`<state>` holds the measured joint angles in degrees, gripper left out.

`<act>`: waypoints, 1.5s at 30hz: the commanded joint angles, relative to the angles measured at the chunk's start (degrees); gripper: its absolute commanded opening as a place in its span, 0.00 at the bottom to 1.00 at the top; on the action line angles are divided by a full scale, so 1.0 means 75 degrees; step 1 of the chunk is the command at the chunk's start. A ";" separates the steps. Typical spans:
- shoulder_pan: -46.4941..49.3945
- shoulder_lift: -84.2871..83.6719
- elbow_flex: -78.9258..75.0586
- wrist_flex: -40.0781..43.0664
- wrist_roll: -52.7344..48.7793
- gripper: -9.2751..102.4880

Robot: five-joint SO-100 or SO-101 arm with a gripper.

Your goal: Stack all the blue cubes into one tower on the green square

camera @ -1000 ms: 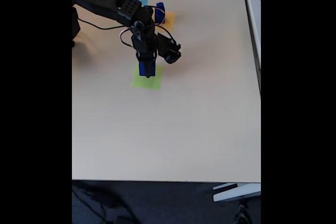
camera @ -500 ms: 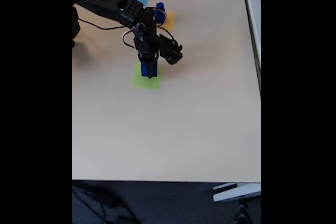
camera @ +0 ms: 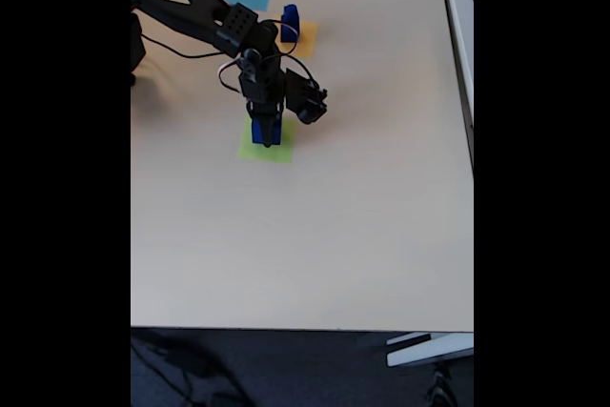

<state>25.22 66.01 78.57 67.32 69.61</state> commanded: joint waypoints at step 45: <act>0.0082 0.0328 0.0375 -0.0773 -0.0387 0.39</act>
<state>25.14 66.09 81.47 62.49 67.41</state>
